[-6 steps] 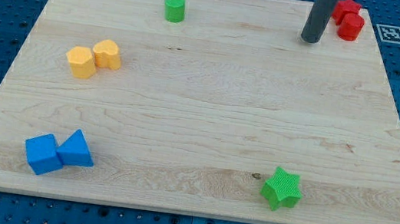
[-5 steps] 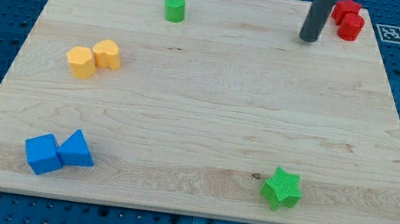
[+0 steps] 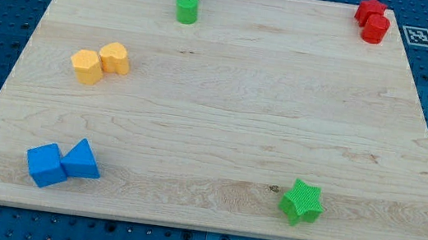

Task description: Push green circle above green star

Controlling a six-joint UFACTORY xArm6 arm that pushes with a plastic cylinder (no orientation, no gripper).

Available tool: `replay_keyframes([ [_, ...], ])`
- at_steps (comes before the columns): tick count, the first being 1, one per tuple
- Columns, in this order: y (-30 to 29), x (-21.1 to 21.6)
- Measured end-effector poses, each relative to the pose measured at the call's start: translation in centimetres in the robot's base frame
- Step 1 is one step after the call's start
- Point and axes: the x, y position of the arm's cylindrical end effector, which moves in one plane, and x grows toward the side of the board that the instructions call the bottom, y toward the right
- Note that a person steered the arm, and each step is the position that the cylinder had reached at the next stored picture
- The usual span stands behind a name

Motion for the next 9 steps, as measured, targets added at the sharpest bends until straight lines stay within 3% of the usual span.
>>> replay_keyframes([
  [6, -0.1, 1.5],
  [9, 0.6, 7.5],
])
